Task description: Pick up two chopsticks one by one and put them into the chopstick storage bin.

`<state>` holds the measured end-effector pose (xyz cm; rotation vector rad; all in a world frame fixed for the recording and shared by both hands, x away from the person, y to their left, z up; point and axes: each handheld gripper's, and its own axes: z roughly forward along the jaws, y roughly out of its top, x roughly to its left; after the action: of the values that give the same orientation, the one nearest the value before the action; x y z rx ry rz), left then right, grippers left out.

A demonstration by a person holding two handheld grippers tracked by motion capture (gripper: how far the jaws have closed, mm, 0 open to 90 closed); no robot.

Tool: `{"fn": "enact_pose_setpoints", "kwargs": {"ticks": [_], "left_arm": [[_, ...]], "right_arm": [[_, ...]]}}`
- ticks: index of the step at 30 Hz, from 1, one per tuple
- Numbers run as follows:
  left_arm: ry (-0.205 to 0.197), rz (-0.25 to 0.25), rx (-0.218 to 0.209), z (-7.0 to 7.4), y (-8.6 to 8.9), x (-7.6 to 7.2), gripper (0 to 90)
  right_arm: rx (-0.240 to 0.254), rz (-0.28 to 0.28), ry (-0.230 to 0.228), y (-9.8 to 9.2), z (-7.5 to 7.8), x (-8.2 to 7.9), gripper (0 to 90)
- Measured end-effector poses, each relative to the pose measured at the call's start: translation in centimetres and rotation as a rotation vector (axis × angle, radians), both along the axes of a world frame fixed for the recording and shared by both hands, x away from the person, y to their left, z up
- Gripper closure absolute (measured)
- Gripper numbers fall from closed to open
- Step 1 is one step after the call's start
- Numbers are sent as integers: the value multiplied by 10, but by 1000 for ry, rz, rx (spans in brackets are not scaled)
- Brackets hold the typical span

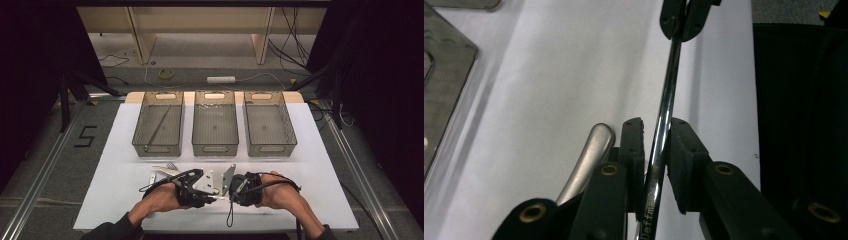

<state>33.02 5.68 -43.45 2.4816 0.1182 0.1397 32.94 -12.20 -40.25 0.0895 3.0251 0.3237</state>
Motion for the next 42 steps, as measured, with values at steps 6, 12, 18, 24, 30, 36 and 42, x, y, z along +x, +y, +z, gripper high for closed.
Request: {"fn": "enact_pose_setpoints", "kwargs": {"ticks": [6,12,18,24,30,36,42], "left_arm": [[3,4,-33,3,2,-1,832],[7,110,-73,7,14,11,833],[-6,247,-136,13,31,23,833],[-11,363,-183,19,45,31,834],[8,441,-229,23,56,37,834],[23,539,-286,29,72,45,834],[9,643,-330,34,91,56,834]], "right_arm": [[42,-29,-6,-8,4,7,792],[267,-176,-30,-24,21,17,519],[468,-315,-110,-41,24,24,355],[618,-454,-140,-60,14,24,243],[747,-562,-152,-78,3,19,201],[861,-638,-137,-99,-3,12,183],[934,-702,-149,-110,-13,4,179]]}}
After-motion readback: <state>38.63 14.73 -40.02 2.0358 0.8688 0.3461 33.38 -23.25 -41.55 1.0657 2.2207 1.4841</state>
